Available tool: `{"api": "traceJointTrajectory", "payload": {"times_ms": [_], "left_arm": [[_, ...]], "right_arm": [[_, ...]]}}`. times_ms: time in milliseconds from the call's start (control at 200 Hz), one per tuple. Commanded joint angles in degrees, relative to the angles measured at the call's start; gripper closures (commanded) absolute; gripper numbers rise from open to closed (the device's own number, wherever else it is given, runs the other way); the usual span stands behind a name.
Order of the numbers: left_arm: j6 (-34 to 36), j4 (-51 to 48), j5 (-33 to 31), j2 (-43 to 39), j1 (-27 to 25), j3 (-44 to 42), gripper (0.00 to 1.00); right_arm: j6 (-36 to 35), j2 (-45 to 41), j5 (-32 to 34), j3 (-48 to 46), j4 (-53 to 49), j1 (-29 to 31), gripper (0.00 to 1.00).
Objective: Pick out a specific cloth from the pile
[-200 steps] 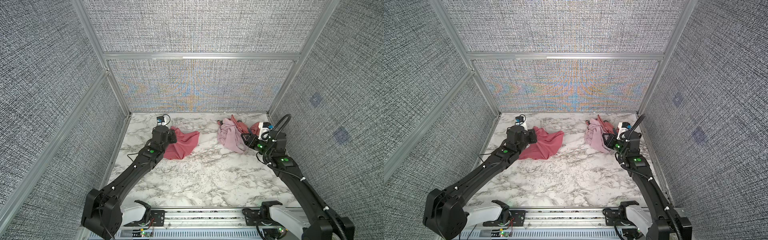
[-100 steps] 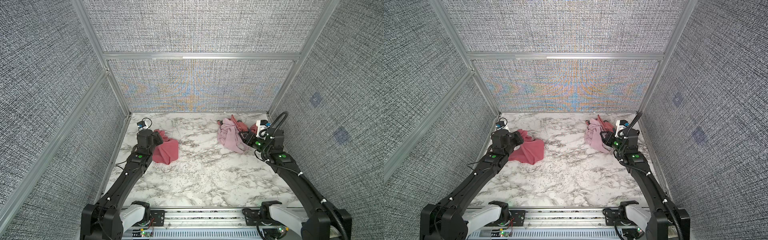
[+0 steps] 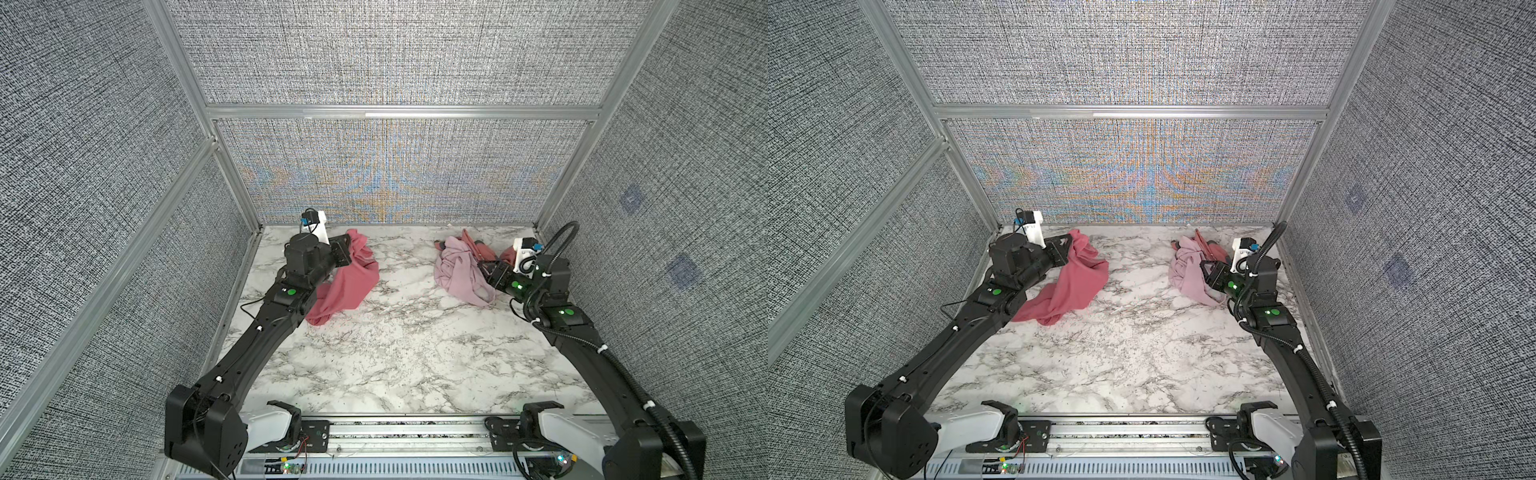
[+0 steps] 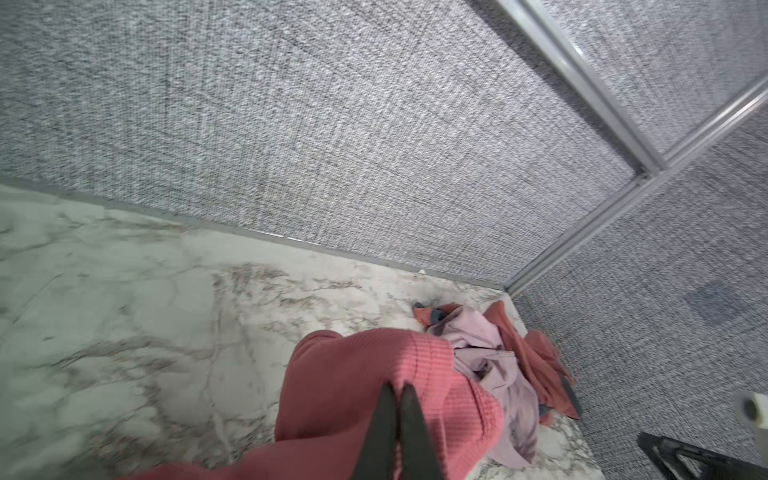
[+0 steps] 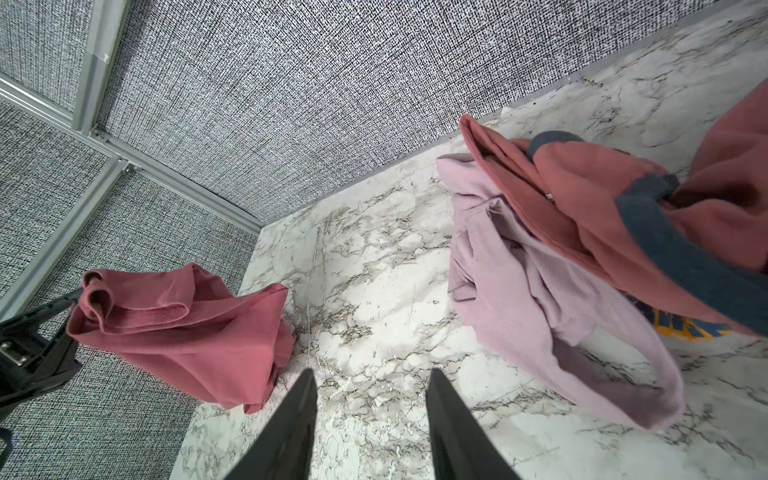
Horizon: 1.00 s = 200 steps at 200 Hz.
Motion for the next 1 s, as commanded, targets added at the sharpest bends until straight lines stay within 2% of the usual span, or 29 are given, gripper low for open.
{"api": "traceJointTrajectory", "payload": {"times_ms": [0,360,495,605,755,996], "left_arm": [[0.1,2.7,1.7,1.0,-1.4,2.3,1.00],[0.2,5.6,3.3,3.3,-3.0,7.8,1.00],[2.0,3.9,-1.1,1.2,-2.9,7.1,1.00],[1.8,3.3,-4.2,-3.2,-0.3,2.0,1.00],[0.6,2.0,-6.3,-9.4,6.3,-7.1,1.00],[-1.9,0.7,-13.3,-15.1,12.7,-22.3,1.00]], "right_arm": [[0.5,-0.5,0.1,-0.2,1.2,0.1,0.55],[1.6,-0.2,0.0,-0.1,2.0,0.7,0.55],[1.7,-0.2,0.0,0.0,2.0,1.1,0.55],[1.6,-0.3,0.1,-0.1,1.7,1.5,0.55],[1.4,-0.2,0.1,0.1,1.6,1.8,0.55],[0.8,1.9,-0.5,1.7,1.1,2.3,0.55]]}}
